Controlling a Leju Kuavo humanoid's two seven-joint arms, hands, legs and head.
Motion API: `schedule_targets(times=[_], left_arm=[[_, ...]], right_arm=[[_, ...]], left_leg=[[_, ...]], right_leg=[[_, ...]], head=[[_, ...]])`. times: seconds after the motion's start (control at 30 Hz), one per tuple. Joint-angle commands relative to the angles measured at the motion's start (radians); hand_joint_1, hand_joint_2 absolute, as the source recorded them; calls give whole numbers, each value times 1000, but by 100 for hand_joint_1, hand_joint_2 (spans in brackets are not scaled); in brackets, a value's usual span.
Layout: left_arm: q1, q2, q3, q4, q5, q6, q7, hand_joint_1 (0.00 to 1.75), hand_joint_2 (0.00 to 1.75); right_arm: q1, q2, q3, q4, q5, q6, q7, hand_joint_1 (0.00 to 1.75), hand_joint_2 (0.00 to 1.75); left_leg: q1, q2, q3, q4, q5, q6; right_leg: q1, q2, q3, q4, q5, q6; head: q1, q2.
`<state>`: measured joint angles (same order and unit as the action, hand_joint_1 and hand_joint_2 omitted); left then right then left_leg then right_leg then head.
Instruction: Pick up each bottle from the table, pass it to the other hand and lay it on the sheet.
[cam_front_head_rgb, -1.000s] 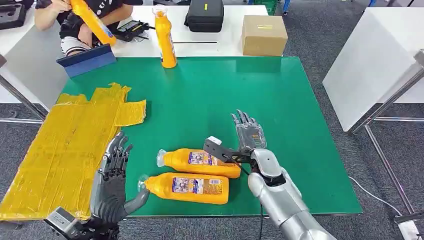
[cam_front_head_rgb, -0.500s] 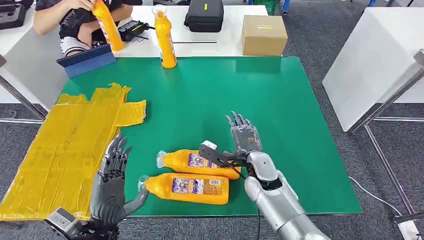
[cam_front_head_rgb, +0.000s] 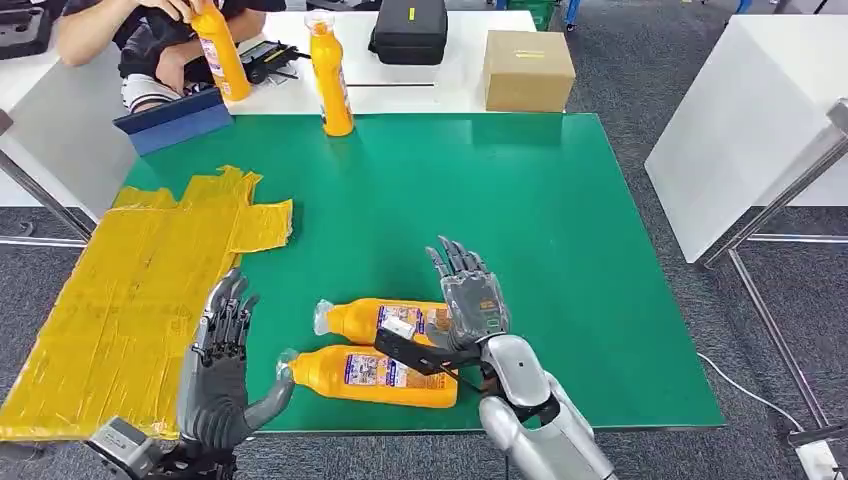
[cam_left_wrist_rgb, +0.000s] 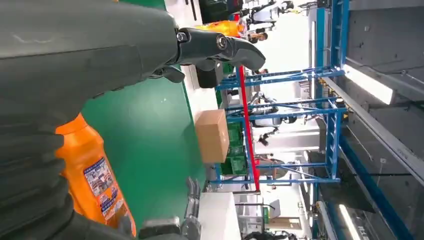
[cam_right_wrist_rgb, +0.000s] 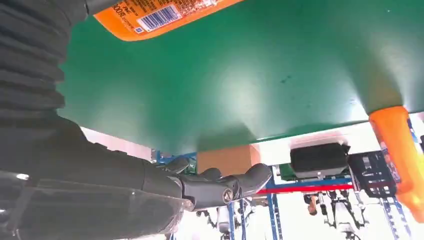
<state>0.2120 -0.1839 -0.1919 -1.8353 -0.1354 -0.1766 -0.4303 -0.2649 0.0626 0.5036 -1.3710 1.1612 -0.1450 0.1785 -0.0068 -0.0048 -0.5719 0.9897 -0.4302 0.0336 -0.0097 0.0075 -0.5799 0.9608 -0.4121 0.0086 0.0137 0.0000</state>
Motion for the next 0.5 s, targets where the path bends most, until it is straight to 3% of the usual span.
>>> schedule_targets(times=[0.03, 0.5], left_arm=[[-4, 0, 25, 54, -3, -3, 7, 0, 175], [-19, 16, 17, 73, 7, -4, -1, 0, 175]], right_arm=[[21, -37, 28, -26, 3, -2, 3, 0, 175], [-87, 22, -32, 324, 35, -35, 44, 0, 175]], left_leg=[[0, 0, 2, -1, -1, -2], [0, 2, 3, -2, 0, -2]], right_leg=[[0, -1, 2, -1, -1, -1], [0, 1, 3, -2, 0, -1]], head=[[0, 0], [0, 0]])
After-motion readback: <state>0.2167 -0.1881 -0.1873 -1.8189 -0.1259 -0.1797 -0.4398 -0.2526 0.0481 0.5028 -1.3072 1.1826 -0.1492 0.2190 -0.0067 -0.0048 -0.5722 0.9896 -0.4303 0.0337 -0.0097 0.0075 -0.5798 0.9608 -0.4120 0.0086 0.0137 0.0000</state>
